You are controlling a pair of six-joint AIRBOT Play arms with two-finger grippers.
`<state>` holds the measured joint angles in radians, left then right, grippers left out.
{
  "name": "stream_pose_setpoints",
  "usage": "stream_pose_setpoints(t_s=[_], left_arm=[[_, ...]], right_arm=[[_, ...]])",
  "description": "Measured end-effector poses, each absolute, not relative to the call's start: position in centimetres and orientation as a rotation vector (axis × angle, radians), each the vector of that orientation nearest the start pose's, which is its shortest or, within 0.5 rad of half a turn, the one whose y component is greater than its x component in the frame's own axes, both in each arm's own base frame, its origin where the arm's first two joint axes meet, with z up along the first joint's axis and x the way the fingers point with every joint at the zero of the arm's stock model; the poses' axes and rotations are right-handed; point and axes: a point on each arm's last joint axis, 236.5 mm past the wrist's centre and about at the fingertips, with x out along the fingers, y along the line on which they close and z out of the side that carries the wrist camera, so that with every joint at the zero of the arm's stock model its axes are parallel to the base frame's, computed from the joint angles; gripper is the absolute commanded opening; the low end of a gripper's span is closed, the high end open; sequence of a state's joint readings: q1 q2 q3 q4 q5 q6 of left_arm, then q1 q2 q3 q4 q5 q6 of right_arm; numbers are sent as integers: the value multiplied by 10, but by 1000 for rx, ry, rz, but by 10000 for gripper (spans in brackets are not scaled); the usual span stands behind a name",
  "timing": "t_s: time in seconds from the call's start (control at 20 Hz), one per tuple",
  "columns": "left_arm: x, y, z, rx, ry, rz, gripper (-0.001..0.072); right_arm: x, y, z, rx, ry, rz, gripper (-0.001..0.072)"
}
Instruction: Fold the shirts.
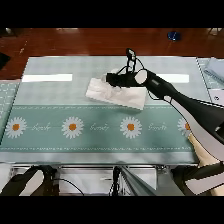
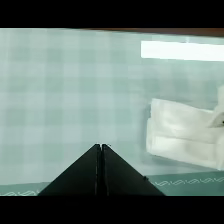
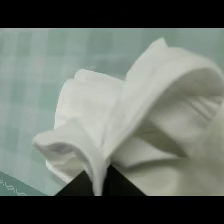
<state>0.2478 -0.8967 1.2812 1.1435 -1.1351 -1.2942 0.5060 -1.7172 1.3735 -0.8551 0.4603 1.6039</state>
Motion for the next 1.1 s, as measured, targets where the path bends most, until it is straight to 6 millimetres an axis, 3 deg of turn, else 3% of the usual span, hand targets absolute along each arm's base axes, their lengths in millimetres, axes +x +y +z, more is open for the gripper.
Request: stream_pose_setpoints(t_s=[0.05,0.15,0.35,0.45,0.55,0.6,0.65,0.7,0.8,0.85,0.9,0.95,1.0,1.1], left_arm=[[368,-5,218,-137,687,-177,25],[366,-17,205,-135,719,-209,25],[361,-33,171,-142,797,-250,25],[357,-39,147,-152,845,-261,26],[353,-41,124,-160,891,-265,26],[351,-42,113,-161,915,-268,27],[349,-43,103,-162,936,-271,32],[347,-43,96,-162,951,-273,114],[345,-44,87,-158,969,-278,355],[346,-43,85,-153,965,-277,357],[348,-42,84,-150,957,-274,357],[350,-42,84,-147,951,-272,357],[353,-41,85,-145,938,-268,357],[355,-39,85,-144,925,-262,356]], right_arm=[[479,348,-13,576,937,480,374],[482,357,-10,626,908,472,435],[495,363,17,729,810,456,436],[503,355,46,748,744,462,433],[512,332,85,755,671,468,398],[515,315,104,741,648,474,320],[515,294,122,715,634,478,294],[515,268,135,657,627,475,294],[502,208,144,481,675,439,293],[491,176,137,393,735,396,306],[476,136,123,303,826,327,365],[459,99,106,241,925,253,380],[440,61,89,200,1025,175,443],[403,15,58,234,1188,78,529]])
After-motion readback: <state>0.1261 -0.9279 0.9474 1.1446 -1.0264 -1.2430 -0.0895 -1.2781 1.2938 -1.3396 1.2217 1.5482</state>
